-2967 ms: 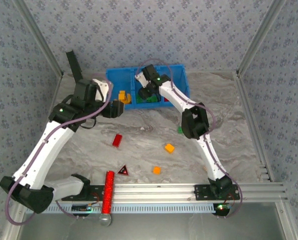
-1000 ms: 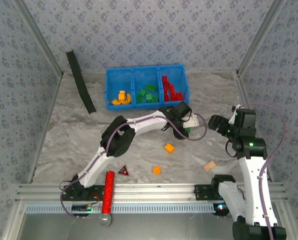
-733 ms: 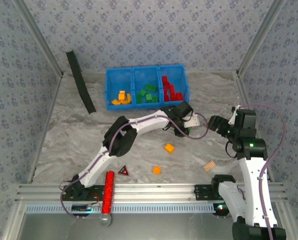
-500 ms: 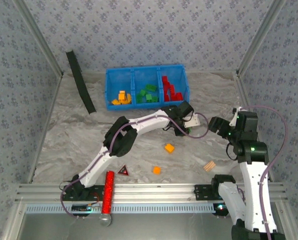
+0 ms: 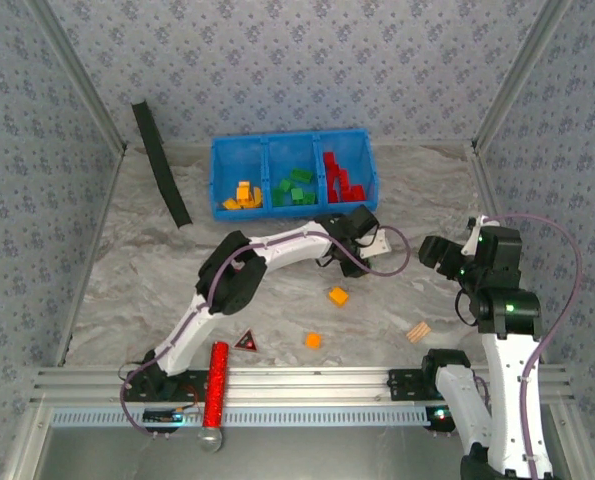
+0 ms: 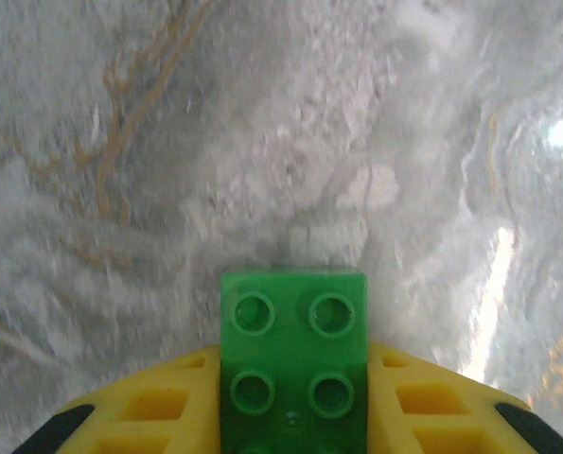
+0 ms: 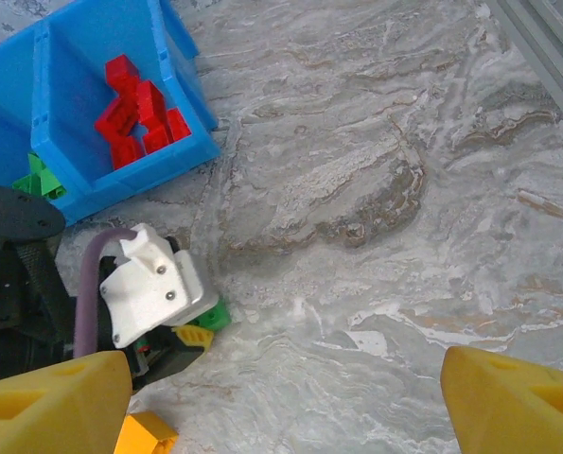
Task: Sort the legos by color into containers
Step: Pick up the lego from the middle-right of the table, then place the lego in the container.
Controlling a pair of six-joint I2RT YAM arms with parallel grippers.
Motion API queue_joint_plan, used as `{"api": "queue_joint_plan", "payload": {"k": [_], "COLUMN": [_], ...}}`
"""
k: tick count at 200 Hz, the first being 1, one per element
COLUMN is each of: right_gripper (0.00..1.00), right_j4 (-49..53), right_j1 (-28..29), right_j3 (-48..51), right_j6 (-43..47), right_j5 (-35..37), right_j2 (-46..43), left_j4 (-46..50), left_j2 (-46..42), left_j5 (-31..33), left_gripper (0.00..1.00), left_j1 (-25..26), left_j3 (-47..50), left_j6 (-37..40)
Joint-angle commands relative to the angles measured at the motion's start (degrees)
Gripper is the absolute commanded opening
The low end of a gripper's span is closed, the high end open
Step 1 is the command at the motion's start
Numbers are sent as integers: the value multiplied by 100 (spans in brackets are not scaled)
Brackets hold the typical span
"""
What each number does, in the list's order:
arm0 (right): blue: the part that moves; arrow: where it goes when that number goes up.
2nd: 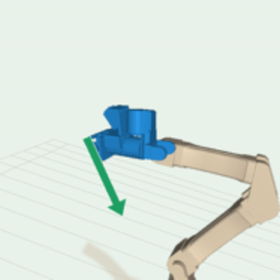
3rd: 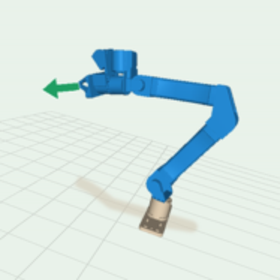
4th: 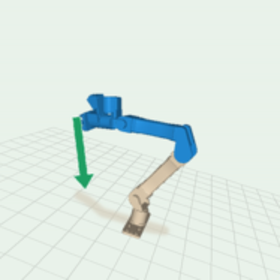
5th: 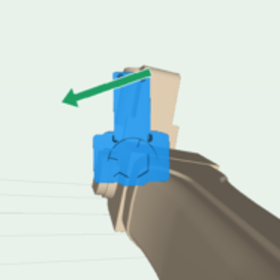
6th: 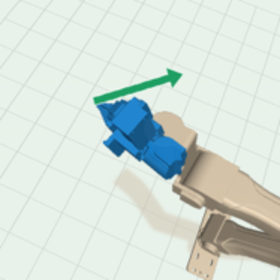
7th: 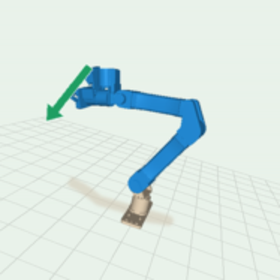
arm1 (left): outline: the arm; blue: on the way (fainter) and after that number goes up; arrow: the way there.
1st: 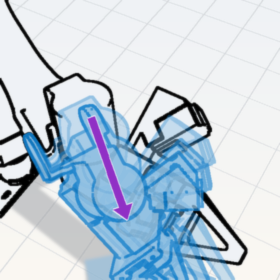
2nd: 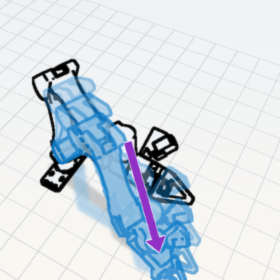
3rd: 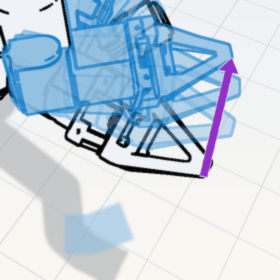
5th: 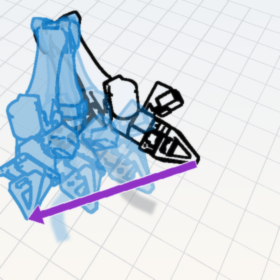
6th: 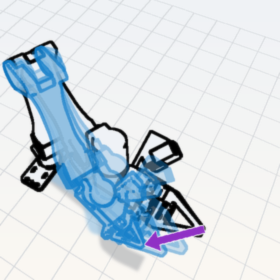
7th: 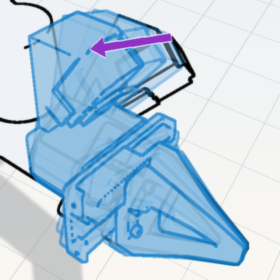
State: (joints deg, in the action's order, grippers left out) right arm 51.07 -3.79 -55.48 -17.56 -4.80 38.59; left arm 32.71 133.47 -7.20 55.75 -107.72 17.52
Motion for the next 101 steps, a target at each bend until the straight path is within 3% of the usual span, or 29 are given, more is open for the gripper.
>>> {"api": "queue_joint_plan", "payload": {"k": [1, 33, 60, 101], "right_gripper": [87, 87, 87, 87], "right_j4": [73, -368, -356, -298], "right_j1": [-42, -47, -34, -39], "right_j3": [-153, 90, 189, 432], "right_j6": [74, 73, 274, 328], "right_j5": [-72, -243, -759, -871], "right_j2": [-147, -626, -616, -600], "left_j4": [-4, 4, 233, 89], "left_j2": [-487, -784, -860, -1068], "left_j5": [29, 236, 514, 925], "left_gripper": [19, 19, 18, 18], "left_j1": [-191, -425, -723, -1347], "left_j3": [126, -283, -809, -934], "left_j6": [-451, -697, -925, -1432]}}
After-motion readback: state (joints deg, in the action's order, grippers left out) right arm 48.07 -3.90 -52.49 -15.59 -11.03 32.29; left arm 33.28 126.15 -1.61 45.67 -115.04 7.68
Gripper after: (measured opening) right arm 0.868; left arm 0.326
